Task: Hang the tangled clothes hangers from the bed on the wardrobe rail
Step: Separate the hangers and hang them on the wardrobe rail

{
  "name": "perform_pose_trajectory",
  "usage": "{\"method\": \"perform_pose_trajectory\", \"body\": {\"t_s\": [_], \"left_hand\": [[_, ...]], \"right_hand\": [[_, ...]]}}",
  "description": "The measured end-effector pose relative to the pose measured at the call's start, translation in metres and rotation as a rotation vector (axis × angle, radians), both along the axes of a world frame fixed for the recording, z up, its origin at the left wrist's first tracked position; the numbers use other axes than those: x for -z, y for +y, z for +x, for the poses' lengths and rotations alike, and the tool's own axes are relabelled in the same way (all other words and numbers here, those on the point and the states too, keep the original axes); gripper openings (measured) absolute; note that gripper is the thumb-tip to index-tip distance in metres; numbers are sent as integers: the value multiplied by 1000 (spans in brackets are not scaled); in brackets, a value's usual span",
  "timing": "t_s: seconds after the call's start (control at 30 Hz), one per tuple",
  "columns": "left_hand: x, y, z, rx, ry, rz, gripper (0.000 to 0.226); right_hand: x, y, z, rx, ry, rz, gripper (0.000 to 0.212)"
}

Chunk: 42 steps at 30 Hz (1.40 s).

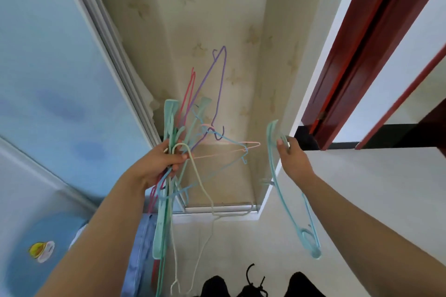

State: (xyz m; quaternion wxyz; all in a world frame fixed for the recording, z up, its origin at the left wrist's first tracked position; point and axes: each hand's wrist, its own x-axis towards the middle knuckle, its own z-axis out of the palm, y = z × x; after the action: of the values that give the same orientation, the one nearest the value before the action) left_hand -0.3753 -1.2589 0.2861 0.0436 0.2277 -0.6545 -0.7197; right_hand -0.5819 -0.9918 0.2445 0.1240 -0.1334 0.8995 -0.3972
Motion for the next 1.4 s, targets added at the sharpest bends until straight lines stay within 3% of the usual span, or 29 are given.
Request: {"method": "perform_pose_trajectory", "body": {"t_s": [0.13, 0.3, 0.43, 0.63, 0.8, 0.93, 1.03, 1.4], "left_hand": [[7, -8, -13, -59, 0, 13, 14], [12, -19, -25, -175, 1, 16, 36], [11, -25, -37, -207, 37, -40, 28], [12, -20, -63, -255, 60, -50, 14], [12, -20, -82, -283, 20, 4, 34], [4, -26, -94, -249, 36, 36, 29], [-2, -29, -100, -153, 51, 12, 18], [-20, -29, -108, 88, 70, 2, 24]], "right_hand": [[-44, -36, 8, -112, -42, -205, 35], [-94, -59, 30, -165, -184, -394, 41], [-128, -64, 45, -304, -259, -341, 65], [-166, -63, 71, -457, -126, -248, 50], [-175, -47, 86, -502, -21, -246, 49], [-176, -35, 94, -512, -11, -331, 71], [-173, -35, 100, -469, 6, -383, 72], [-172, -45, 117, -310, 162, -509, 72]]}}
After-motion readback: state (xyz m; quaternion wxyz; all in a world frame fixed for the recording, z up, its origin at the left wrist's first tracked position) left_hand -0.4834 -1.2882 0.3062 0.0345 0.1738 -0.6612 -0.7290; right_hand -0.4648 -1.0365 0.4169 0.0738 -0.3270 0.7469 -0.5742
